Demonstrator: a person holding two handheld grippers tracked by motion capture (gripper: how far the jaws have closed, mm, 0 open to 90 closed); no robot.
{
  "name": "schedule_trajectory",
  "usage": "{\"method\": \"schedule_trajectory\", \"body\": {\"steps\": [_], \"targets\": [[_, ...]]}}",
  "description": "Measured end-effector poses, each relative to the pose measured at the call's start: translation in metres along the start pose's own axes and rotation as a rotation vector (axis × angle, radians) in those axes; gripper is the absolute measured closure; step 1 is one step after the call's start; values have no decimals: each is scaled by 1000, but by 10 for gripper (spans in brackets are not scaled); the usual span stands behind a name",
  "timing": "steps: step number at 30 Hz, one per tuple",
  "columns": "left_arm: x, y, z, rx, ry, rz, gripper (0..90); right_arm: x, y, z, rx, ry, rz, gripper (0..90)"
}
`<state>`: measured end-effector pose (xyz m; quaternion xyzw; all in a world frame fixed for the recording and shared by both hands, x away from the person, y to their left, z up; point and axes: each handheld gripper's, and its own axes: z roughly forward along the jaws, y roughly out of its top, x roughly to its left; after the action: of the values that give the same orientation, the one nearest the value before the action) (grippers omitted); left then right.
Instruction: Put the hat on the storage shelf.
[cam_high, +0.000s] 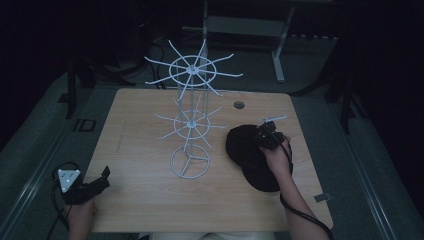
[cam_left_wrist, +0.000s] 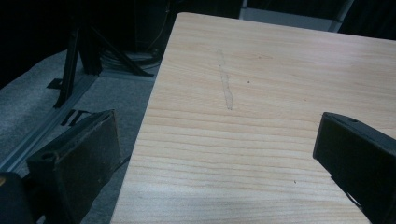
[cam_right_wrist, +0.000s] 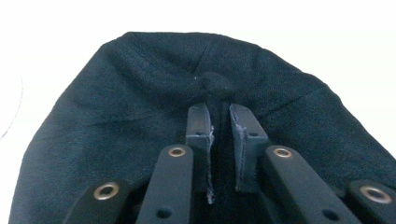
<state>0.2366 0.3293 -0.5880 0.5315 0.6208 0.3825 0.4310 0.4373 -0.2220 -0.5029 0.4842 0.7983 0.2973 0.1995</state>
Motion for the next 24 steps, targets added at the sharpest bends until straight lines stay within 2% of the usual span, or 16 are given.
{"method": "schedule_trajectory", "body": {"steps": [2,9,13,24], "targets": [[0,0,0,0,0,0,15,0,0,-2,-10,1,-4,804],[0,0,0,-2,0,2,14,2,0,-26,-114,-4,-21,813],[0,0,0,1,1,1,14,1,-1,-38,-143,2,-29,813],[0,0,0,0,2,2,14,-6,-6,-68,-222,27,-1,819]]}}
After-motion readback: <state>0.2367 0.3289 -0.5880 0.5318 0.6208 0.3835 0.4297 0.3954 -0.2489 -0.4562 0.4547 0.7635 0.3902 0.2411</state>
